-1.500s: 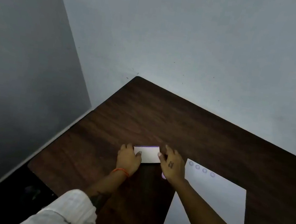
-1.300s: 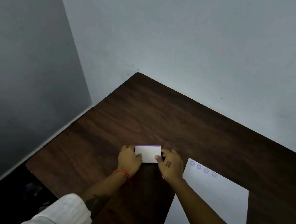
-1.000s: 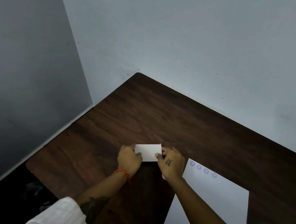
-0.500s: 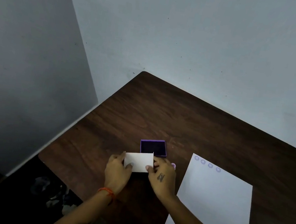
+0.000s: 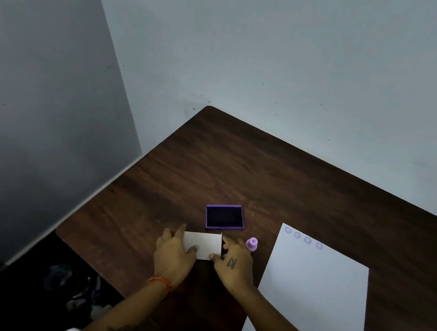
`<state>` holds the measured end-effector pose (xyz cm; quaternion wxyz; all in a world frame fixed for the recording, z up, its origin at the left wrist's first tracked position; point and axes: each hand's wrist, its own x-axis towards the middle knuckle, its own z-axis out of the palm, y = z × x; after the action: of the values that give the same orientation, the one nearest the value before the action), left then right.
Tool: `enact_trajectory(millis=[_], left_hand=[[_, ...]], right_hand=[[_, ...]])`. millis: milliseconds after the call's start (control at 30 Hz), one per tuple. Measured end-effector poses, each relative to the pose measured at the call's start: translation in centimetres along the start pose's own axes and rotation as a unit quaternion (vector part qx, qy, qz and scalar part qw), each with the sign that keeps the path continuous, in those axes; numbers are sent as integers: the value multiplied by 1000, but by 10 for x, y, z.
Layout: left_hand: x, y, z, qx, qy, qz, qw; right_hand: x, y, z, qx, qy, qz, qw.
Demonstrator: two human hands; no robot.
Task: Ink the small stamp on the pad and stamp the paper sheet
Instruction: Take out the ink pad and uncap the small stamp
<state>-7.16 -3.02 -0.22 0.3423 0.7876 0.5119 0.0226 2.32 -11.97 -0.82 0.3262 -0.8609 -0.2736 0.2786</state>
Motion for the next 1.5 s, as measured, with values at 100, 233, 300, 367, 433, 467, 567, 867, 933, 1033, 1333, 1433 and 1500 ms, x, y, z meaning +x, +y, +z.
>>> enact_trajectory(millis=[100,233,300,367,433,467,567,867,933,1033,1333,1433,1500], left_hand=[[-1,14,-1,2,34,55,998],[0,36,5,-42,31,167,985],[0,46,12,-65,4,194,979],[2,55,20,-71,-27,208,975],[4,61,30,-50,-58,219,973],[5,63,35,-42,-74,220,972],[10,71,48,-36,-110,206,972],[23,77,68,-15,-113,213,970],[24,76,68,-23,-113,220,969],[24,77,60,-67,-102,239,963],[14,79,35,-246,-166,175,939],[11,80,33,-251,-174,168,938],[10,79,31,-265,-177,158,935]], right_hand=[[1,-4,-11,9,30,-18,999],[1,-5,-33,26,105,-39,993],[1,-1,-44,19,143,-33,989],[1,6,-53,12,164,-13,986],[2,13,-57,15,165,12,986],[3,17,-57,17,161,24,986],[5,24,-57,24,137,44,989],[16,35,-54,20,104,35,994],[19,35,-56,29,94,32,995],[20,36,-64,97,104,30,989],[12,39,-82,407,26,161,899],[10,40,-82,378,38,159,911],[8,39,-84,378,29,152,913]])
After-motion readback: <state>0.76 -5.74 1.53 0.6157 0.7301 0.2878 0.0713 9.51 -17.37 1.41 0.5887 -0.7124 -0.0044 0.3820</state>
